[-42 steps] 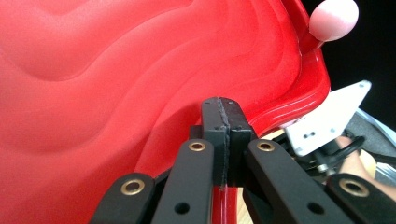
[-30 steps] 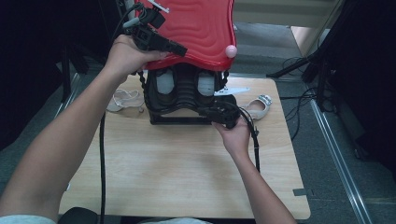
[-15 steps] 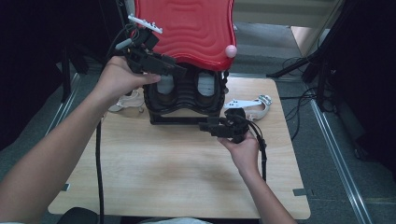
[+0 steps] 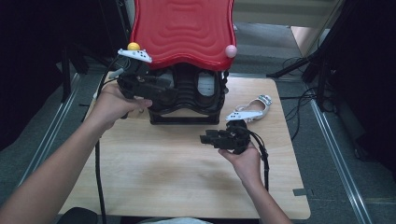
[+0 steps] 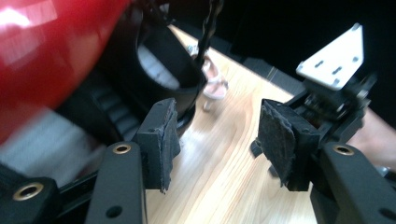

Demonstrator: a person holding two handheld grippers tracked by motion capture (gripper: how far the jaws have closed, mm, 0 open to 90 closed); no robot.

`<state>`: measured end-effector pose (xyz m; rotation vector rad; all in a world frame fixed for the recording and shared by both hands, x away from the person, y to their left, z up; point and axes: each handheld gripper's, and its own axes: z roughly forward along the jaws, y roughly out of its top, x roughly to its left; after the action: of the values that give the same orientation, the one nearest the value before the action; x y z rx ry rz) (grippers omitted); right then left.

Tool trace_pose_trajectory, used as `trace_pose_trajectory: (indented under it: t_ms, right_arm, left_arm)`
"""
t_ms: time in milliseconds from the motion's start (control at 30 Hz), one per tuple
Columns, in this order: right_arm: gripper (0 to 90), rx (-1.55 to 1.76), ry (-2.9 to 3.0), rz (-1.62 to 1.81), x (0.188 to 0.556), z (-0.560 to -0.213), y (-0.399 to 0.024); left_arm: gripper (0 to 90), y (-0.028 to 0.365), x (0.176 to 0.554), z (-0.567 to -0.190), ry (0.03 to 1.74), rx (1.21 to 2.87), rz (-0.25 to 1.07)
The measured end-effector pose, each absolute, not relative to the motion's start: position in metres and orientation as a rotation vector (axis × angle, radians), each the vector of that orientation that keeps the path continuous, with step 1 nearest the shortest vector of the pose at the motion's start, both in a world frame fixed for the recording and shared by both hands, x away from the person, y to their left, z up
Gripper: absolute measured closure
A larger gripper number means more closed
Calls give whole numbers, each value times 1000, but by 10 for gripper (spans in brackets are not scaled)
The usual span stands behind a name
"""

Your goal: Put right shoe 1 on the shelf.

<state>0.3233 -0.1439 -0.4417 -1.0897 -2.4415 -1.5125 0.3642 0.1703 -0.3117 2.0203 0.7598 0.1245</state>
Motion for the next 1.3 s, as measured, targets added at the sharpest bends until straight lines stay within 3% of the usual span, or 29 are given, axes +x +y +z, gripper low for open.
trace_pose_trajectory:
  t_ms: [267,400,600,667,800,1300]
  right_arm:
    - [649,-1107,-2441,-1518,314,-452,-150]
    - [629,-1128,-2405,-1503,312,-455,-154]
    - [617,-1129,-2370,-1447,314,-461,-160]
    - [658,-1133,-2353,-1419,315,-464,-162]
    - [712,-1178,-2432,-1383,314,-466,-165]
    - [606,-1212,-2480,-1392,313,-469,-179]
  left_arm:
    - [503,177,351,-349,803,2066,127]
    - [509,180,345,-368,831,2069,162]
    - [504,184,341,-397,901,2081,60]
    - [578,186,340,-405,875,2067,16]
    - [629,187,334,-416,853,2081,36]
    - [639,204,325,-447,923,2014,19]
